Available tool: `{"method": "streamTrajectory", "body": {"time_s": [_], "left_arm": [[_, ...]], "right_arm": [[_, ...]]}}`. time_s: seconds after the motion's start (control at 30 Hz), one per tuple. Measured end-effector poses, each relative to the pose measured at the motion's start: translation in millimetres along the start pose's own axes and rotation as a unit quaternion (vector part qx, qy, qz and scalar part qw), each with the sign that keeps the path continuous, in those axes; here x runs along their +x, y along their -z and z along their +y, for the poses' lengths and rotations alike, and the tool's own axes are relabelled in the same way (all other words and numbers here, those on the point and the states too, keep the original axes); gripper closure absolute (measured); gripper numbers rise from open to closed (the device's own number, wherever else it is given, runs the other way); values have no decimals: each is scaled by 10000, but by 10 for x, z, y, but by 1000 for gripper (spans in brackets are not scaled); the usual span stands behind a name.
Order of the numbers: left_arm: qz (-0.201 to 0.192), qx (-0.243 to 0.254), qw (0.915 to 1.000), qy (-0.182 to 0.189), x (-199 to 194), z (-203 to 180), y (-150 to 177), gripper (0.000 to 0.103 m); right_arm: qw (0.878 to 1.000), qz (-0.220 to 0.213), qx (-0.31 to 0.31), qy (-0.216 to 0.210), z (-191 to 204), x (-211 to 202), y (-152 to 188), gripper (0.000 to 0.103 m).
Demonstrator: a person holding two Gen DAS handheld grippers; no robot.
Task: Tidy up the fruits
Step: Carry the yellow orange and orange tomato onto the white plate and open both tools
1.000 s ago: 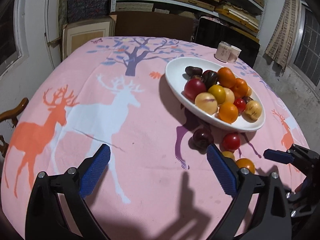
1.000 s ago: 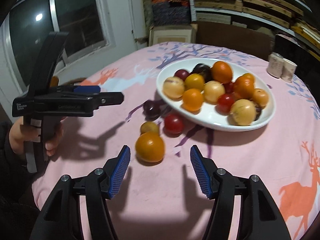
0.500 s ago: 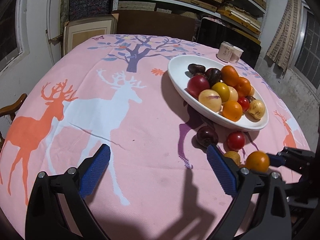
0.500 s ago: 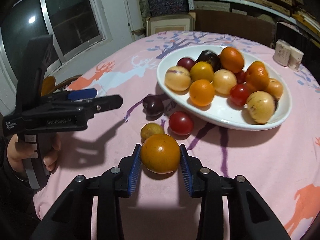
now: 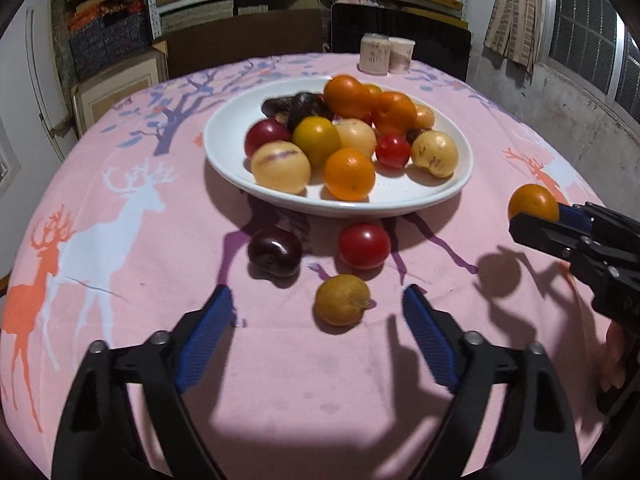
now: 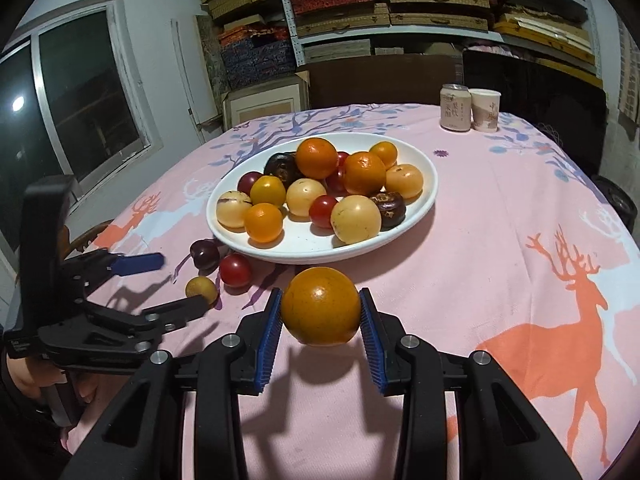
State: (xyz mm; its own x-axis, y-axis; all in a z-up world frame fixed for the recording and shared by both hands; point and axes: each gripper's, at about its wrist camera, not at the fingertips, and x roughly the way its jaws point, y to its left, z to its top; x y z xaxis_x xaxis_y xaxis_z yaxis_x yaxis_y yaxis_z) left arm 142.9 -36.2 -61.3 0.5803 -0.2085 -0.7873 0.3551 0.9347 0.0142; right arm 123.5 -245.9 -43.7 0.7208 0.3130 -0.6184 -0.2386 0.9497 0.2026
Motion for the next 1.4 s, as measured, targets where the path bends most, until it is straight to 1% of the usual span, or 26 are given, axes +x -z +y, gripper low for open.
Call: {"method": "streamTrajectory", "body": {"time_s": [0.03, 0.1, 0.17, 0.2, 0.27, 0.37, 0.63, 0.77, 0.97, 1.13, 1.27, 1.33, 1.4], "left_arm": [[63, 3, 10000, 11, 33, -15, 1, 30], [102, 33, 9999, -15, 62, -45, 7, 30], [104, 35, 9999, -20, 69, -58, 9, 41], [152, 49, 9999, 17, 91, -65, 8, 55], [118, 114, 9999, 49, 82, -91, 16, 75], [65, 222, 9997, -2, 62, -135, 20, 75], [-90, 85, 9999, 3, -7, -81, 18, 75], [-270, 22, 9996, 24, -94, -60, 21, 75], [-694, -106, 9974, 138, -319, -27, 61, 75], [-755, -172, 9968, 203, -372, -6, 77, 75], [-782, -223, 9964, 233, -397, 24, 60, 75], [-781, -240, 9963, 265, -407, 50, 30, 75], [-798, -249, 9961, 281, -417, 87, -74, 75]], "right_arm": [[10000, -32, -21, -18, -5, -16, -3, 65], [9999, -87, 20, -71, -23, -32, -1, 65], [9998, -66, 107, -128, -59, -36, -11, 65], [9998, -45, 145, -147, -72, -27, -18, 65], [9997, -25, 175, -178, -81, -23, -22, 65], [9996, -40, 177, -216, -85, -32, -15, 65], [9995, -20, 209, -245, -87, -15, -10, 65], [9995, -36, 207, -238, -90, -20, -6, 65], [9995, -98, 194, -242, -77, -43, 4, 65], [9993, -159, 216, -276, -84, -72, 6, 65], [9984, -158, 373, -387, -139, -78, -1, 65], [9982, -93, 439, -408, -157, -55, -14, 65], [9982, -34, 391, -447, -139, -23, -60, 65]]}}
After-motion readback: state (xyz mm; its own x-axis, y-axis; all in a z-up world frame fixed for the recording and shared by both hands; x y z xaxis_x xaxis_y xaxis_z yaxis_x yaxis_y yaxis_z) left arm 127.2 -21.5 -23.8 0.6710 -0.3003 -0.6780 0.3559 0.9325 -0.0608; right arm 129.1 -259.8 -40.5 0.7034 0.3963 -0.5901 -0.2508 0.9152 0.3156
